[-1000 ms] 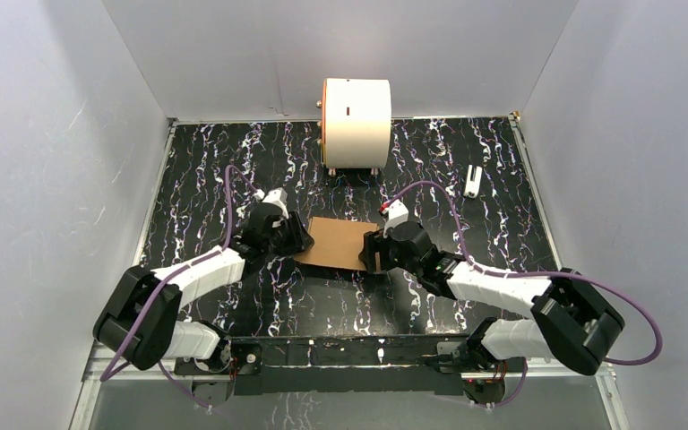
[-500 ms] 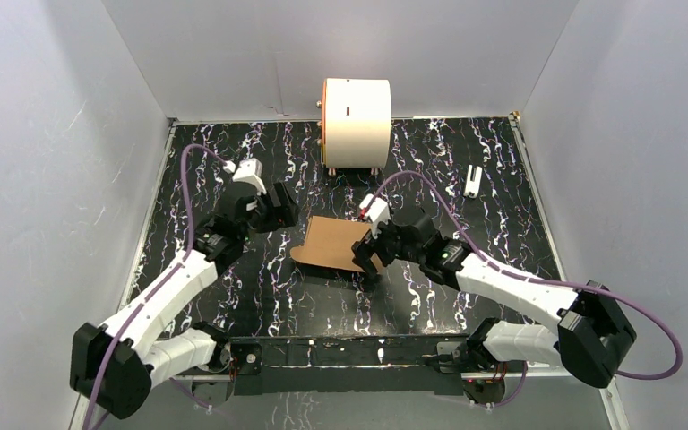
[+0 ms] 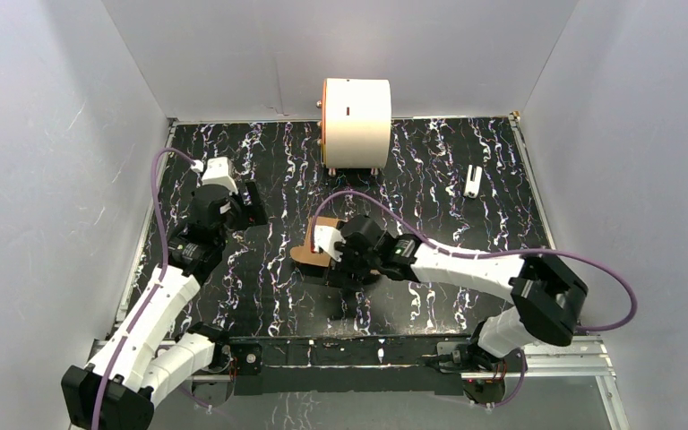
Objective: Fold the paper box
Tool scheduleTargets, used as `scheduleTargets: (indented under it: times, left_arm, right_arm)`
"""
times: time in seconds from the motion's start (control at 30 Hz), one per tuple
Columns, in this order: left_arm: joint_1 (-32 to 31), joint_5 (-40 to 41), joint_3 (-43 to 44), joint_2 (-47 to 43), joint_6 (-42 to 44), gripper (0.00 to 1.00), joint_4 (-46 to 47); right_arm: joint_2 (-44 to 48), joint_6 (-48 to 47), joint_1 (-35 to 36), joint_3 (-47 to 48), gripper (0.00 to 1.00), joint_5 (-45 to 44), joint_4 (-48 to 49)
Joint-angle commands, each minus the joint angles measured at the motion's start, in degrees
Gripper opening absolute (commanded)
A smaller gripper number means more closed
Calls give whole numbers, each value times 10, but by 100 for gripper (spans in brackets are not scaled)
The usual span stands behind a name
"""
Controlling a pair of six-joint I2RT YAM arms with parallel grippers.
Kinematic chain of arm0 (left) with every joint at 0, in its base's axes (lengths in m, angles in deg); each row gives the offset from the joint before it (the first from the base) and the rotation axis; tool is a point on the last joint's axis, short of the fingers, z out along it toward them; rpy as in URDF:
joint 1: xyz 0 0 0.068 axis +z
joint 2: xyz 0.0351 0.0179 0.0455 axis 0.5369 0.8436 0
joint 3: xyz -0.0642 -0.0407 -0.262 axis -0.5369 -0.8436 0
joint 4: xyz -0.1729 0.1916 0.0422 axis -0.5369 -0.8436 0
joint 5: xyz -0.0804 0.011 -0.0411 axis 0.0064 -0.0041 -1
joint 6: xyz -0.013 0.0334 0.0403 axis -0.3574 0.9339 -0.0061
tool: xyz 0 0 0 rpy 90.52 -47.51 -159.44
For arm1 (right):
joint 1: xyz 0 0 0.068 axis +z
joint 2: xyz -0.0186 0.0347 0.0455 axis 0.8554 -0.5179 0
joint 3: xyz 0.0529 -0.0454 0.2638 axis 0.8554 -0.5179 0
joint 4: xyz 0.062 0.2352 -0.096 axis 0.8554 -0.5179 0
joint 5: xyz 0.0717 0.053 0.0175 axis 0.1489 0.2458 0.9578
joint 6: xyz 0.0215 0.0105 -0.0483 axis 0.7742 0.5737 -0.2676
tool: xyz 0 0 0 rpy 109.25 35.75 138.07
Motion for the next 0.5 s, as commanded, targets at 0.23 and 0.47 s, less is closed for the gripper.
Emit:
scheduleTargets:
  times: [0.23,0.47]
  left_arm:
    - [22,43,-17,-40,24,88,-10]
    - [31,43,-27,-52,18,88,-1]
  right_arm:
    - [-69,-75,62,30,98,-213,45]
    - [-113,-96,75,10,96,-288,116]
